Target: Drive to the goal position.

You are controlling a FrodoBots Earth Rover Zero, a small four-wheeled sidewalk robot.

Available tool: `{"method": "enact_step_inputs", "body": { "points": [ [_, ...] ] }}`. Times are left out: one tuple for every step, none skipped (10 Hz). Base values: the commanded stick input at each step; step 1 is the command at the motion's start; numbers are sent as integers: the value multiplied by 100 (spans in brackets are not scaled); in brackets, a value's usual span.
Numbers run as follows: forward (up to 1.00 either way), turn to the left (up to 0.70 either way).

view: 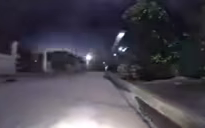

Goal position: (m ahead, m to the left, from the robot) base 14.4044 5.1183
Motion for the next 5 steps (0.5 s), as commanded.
{"method": "enact_step_inputs", "body": {
  "points": [
    [70, 0],
    [70, 0],
    [70, 0],
    [70, 0],
    [70, 0]
  ]
}}
